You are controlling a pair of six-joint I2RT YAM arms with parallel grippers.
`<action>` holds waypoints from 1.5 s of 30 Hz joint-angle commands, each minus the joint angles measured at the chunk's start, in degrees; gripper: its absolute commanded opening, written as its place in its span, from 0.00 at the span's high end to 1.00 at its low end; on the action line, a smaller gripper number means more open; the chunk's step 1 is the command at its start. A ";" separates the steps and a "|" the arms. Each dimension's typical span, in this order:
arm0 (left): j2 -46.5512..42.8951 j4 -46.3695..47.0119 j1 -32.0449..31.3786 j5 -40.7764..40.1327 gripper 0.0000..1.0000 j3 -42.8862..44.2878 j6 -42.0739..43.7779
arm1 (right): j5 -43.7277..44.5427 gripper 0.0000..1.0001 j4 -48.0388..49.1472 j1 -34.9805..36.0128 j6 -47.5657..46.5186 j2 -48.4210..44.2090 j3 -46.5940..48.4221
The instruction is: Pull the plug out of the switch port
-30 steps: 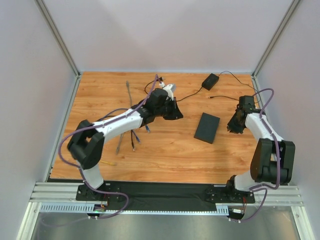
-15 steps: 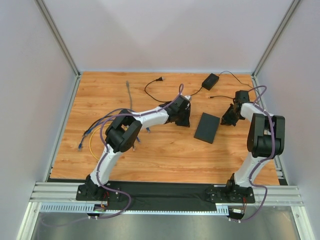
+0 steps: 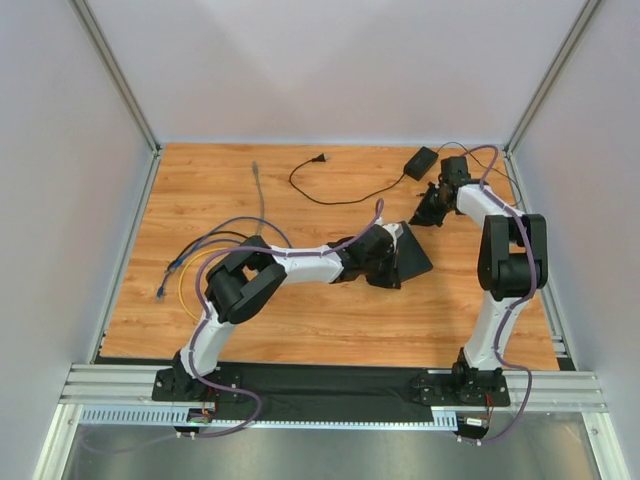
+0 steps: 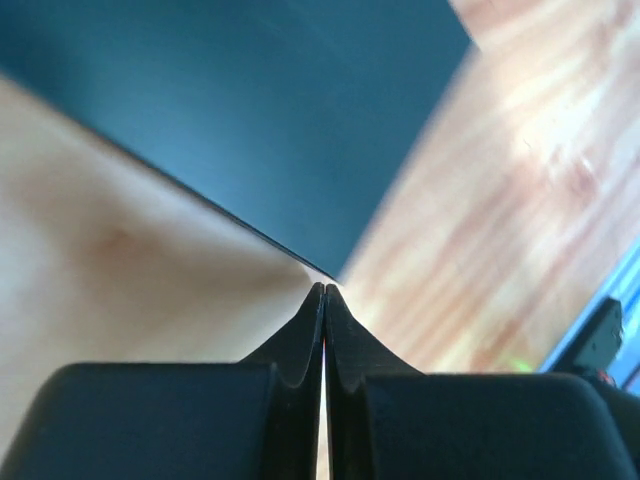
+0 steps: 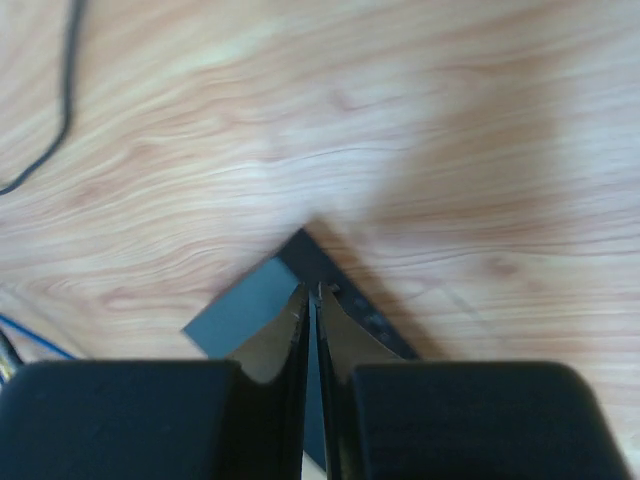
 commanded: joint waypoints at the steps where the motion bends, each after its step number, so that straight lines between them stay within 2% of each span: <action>1: -7.63 5.18 -0.79 -1.55 1.00 -0.91 -0.01 | 0.25 0.93 -5.59 1.00 -2.14 -2.40 6.13; 4: -10.53 4.72 -0.79 -6.38 1.00 -3.79 1.58 | 9.91 0.93 -10.35 0.91 -5.21 -6.52 7.02; 6: -14.22 4.03 -0.27 -9.97 1.00 -4.86 4.99 | 13.77 0.92 -11.42 0.56 -6.02 -10.64 3.26; 8: -15.98 1.57 0.87 -10.09 1.00 -3.73 10.25 | 14.50 0.92 -11.08 0.56 -6.98 -13.99 -1.48; 10: -15.99 -2.19 3.68 -5.72 0.96 -1.19 13.87 | 18.71 0.92 -9.76 0.56 -7.34 -19.35 -9.10; 12: -14.59 -4.05 7.10 0.16 0.92 1.01 17.48 | 20.03 0.91 -9.05 0.56 -7.34 -24.17 -13.79; 14: -12.48 -6.69 8.78 2.39 0.89 4.96 19.67 | 19.86 0.91 -8.09 0.56 -7.16 -28.04 -19.33; 18: -7.39 -12.75 10.28 -2.85 0.87 13.31 27.22 | 19.24 0.91 -7.29 0.65 -6.02 -32.53 -25.67; 19: -4.85 -15.37 10.81 -3.83 0.88 16.89 27.94 | 19.68 0.91 -7.38 0.65 -5.58 -33.24 -27.51; 22: -1.06 -14.79 12.12 -3.84 0.96 19.91 28.04 | 18.11 0.92 -5.28 0.74 -3.12 -35.36 -30.85; 24: 1.40 -12.69 12.66 -3.84 1.00 20.97 27.34 | 17.06 0.92 -3.88 0.82 -1.37 -35.80 -32.88; 32: 10.02 -11.88 12.92 -5.34 1.00 27.12 23.21 | 15.47 0.92 1.67 0.83 2.77 -32.74 -34.91; 37: 13.98 -14.16 13.27 -2.09 1.00 30.99 22.68 | 11.87 0.92 5.18 0.91 3.65 -28.51 -34.64; 41: 13.72 -14.26 13.27 -1.03 1.00 29.68 22.24 | 11.43 0.92 7.38 0.83 3.82 -24.83 -34.12; 45: 10.92 -11.63 13.27 0.64 1.00 23.64 21.62 | 11.34 0.92 9.05 0.83 4.00 -21.74 -32.19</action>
